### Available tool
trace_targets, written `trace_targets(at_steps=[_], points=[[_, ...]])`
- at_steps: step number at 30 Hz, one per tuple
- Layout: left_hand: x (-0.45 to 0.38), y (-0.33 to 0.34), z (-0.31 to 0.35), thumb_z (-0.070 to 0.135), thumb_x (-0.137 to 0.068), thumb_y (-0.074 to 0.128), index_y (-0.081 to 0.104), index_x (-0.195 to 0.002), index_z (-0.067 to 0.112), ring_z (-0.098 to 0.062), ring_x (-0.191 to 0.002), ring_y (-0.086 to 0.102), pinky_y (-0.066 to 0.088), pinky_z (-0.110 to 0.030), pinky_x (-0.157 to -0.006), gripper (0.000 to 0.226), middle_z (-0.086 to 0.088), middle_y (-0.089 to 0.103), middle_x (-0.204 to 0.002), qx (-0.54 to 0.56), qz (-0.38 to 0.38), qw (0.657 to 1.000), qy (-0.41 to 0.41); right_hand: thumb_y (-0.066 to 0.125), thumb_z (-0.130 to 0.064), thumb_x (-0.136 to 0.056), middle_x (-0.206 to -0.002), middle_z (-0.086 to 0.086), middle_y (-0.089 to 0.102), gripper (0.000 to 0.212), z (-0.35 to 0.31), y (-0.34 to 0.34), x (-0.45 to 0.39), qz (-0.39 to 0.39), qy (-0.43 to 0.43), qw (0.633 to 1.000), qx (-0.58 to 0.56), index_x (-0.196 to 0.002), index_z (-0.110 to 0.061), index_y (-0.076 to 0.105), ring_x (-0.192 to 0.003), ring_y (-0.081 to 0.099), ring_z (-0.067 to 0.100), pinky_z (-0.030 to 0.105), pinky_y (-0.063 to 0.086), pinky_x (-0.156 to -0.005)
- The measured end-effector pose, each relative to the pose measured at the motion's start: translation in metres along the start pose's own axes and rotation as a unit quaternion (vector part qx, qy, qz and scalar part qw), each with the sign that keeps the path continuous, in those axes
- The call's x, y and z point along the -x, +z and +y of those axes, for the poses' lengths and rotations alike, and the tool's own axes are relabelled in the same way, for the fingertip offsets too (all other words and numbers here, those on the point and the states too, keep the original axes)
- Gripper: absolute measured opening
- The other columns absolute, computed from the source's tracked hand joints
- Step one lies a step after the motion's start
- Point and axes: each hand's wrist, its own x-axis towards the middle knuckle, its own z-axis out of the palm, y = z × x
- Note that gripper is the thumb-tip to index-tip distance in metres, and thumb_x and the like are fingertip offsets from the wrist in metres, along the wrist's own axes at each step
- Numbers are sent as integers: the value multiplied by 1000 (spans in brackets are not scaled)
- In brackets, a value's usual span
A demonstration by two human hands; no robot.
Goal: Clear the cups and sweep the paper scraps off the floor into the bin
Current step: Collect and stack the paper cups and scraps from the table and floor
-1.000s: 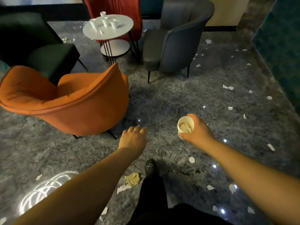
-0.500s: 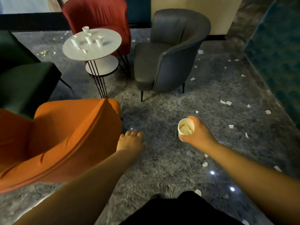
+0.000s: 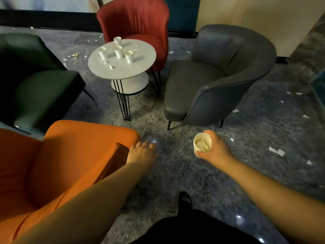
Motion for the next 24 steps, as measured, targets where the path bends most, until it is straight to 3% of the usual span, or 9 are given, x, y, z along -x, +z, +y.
trace_targets(at_steps=[11, 24], points=[[-113, -68, -30, 48, -100, 38, 35, -147, 26, -25, -139, 33, 32, -41, -108, 52, 0, 38, -152, 29, 23, 996, -80, 82, -33, -68, -134, 4, 42, 84, -57, -19, -183, -56, -51, 996, 37, -137, -27, 37, -115, 49, 23, 27, 40, -84], [-278, -134, -148, 44, -103, 36, 28, -152, 23, -28, -140, 32, 30, -45, -111, 54, -3, 37, -153, 78, 18, 984, -156, 82, -34, -70, -139, 0, 39, 84, -159, 17, -384, -90, -82, 991, 51, -139, -29, 34, -119, 48, 22, 30, 40, -88]])
